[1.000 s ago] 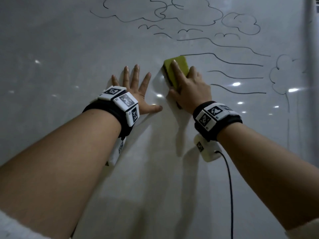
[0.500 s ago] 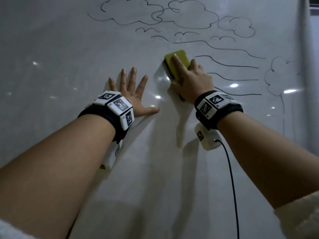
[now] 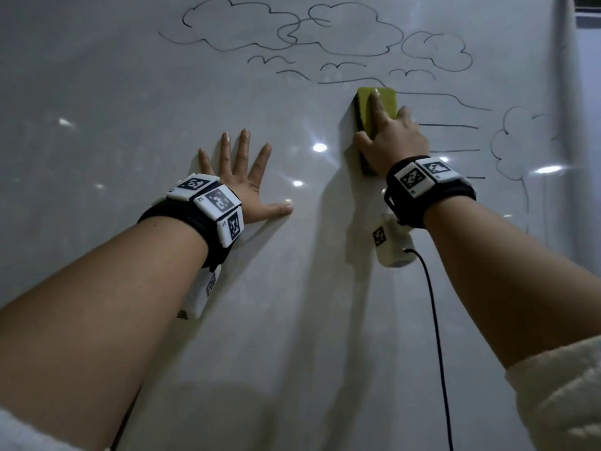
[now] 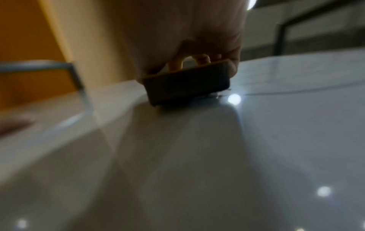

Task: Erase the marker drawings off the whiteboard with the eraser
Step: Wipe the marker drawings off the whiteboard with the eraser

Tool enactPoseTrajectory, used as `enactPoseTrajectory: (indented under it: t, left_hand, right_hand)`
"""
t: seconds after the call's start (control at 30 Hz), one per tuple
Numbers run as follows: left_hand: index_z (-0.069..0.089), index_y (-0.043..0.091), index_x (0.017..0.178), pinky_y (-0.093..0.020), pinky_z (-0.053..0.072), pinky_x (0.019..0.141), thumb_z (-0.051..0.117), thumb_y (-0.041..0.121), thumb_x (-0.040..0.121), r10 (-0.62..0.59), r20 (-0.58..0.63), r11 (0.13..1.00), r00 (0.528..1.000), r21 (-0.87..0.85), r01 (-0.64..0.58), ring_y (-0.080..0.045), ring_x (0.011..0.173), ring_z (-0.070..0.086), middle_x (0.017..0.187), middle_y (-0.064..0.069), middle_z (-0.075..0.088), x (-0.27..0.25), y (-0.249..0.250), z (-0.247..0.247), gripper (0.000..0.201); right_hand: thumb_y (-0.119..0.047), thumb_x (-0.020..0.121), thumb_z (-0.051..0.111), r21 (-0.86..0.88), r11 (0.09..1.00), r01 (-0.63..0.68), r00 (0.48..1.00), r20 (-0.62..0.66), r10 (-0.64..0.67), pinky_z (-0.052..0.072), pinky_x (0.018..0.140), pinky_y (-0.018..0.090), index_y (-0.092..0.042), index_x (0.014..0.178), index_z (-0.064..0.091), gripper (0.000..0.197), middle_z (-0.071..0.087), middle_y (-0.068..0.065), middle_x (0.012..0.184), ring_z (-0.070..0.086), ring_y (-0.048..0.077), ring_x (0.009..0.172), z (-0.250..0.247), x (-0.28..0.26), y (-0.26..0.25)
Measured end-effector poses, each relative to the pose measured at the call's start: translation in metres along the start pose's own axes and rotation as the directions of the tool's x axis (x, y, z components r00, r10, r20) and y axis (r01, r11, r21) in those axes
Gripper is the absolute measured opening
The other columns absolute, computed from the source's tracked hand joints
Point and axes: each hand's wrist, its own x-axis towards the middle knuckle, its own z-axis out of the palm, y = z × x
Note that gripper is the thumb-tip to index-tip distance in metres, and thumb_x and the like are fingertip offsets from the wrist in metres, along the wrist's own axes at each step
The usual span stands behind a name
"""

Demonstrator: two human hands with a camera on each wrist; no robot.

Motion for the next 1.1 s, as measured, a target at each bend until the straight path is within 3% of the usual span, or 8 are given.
enactPoseTrajectory:
  t: [0.23, 0.4, 0.57, 0.67, 0.77, 0.87, 1.0, 1.1]
  left_hand:
    - [-0.027, 0.026, 0.144, -0.06, -0.014, 0.108, 0.034, 0.079, 0.075, 0.0, -0.049, 1.0, 0.999, -0.009, 0.0, -0.033, 0.138, -0.031, 0.149, -0.007, -0.037, -0.004, 0.003, 0.001, 0.106]
    - [-0.017, 0.028, 0.148, -0.061, -0.012, 0.108, 0.044, 0.073, 0.078, 0.079, -0.142, 0.997, 0.987, -0.004, -0.08, -0.03, 0.141, -0.026, 0.153, -0.006, -0.03, -0.007, 0.007, -0.005, 0.103]
    - [-0.024, 0.029, 0.145, -0.062, -0.014, 0.107, 0.041, 0.076, 0.077, 0.18, -0.092, 0.984, 0.979, 0.011, -0.179, -0.026, 0.139, -0.031, 0.15, -0.003, -0.037, -0.007, 0.037, -0.007, 0.105]
    - [-0.029, 0.028, 0.143, -0.063, -0.015, 0.106, 0.04, 0.081, 0.073, 0.162, -0.019, 0.986, 0.987, 0.031, -0.161, -0.029, 0.136, -0.035, 0.147, -0.006, -0.04, -0.006, 0.046, 0.002, 0.112]
    - [-0.032, 0.027, 0.141, -0.064, -0.017, 0.104, 0.044, 0.082, 0.069, 0.163, -0.025, 0.986, 0.986, 0.036, -0.162, -0.031, 0.135, -0.037, 0.145, -0.007, -0.044, -0.003, 0.046, 0.008, 0.118]
    - [-0.032, 0.026, 0.141, -0.064, -0.018, 0.103, 0.047, 0.081, 0.068, 0.165, -0.042, 0.986, 0.985, 0.034, -0.164, -0.032, 0.135, -0.037, 0.145, -0.008, -0.043, -0.002, 0.046, 0.01, 0.121]
    - [-0.032, 0.026, 0.141, -0.064, -0.018, 0.103, 0.048, 0.081, 0.067, 0.167, -0.057, 0.986, 0.984, 0.036, -0.166, -0.032, 0.135, -0.036, 0.146, -0.008, -0.043, 0.0, 0.046, 0.013, 0.122]
    - [-0.032, 0.025, 0.141, -0.064, -0.018, 0.103, 0.048, 0.08, 0.069, 0.165, -0.059, 0.986, 0.984, 0.036, -0.163, -0.033, 0.135, -0.036, 0.146, -0.009, -0.042, -0.001, 0.047, 0.013, 0.121]
  right_hand:
    - [-0.049, 0.091, 0.045, -0.135, 0.976, 0.172, 0.985, 0.045, -0.167, 0.042, 0.09, 0.045, -0.035, 0.15, 0.006, 0.073, 0.028, 0.017, 0.143, 0.037, 0.036, 0.125, 0.001, -0.013, 0.008]
    - [-0.049, 0.091, 0.043, -0.002, 1.0, -0.005, 0.999, 0.052, 0.005, 0.038, 0.098, 0.043, -0.033, 0.151, 0.005, 0.072, 0.028, 0.017, 0.143, 0.037, 0.036, 0.127, -0.006, -0.007, 0.002]
    - [-0.048, 0.091, 0.045, -0.064, 0.989, 0.132, 0.99, 0.049, -0.129, 0.04, 0.094, 0.043, -0.035, 0.15, 0.006, 0.072, 0.028, 0.016, 0.142, 0.037, 0.035, 0.126, 0.003, -0.019, 0.004]
    - [-0.048, 0.091, 0.043, -0.069, 0.996, 0.056, 0.998, 0.038, -0.053, 0.039, 0.095, 0.044, -0.036, 0.15, 0.007, 0.07, 0.03, 0.016, 0.141, 0.039, 0.036, 0.125, -0.006, -0.01, 0.021]
    - [-0.049, 0.091, 0.042, -0.009, 1.0, -0.026, 0.999, 0.037, 0.026, 0.038, 0.096, 0.043, -0.035, 0.15, 0.006, 0.07, 0.03, 0.015, 0.14, 0.039, 0.036, 0.123, -0.006, -0.009, 0.022]
    - [-0.047, 0.091, 0.043, 0.026, 1.0, -0.004, 1.0, 0.023, 0.003, 0.04, 0.094, 0.043, -0.035, 0.15, 0.005, 0.071, 0.03, 0.016, 0.139, 0.04, 0.035, 0.122, 0.009, -0.032, 0.021]
    - [-0.045, 0.09, 0.046, -0.009, 0.999, 0.048, 0.998, -0.044, -0.049, 0.044, 0.081, 0.041, -0.034, 0.15, 0.008, 0.073, 0.035, 0.015, 0.13, 0.041, 0.033, 0.116, 0.033, -0.074, 0.032]
    - [-0.044, 0.089, 0.047, -0.04, 0.997, 0.069, 0.996, -0.058, -0.071, 0.045, 0.079, 0.04, -0.033, 0.15, 0.009, 0.073, 0.036, 0.015, 0.13, 0.042, 0.033, 0.116, 0.035, -0.073, 0.038]
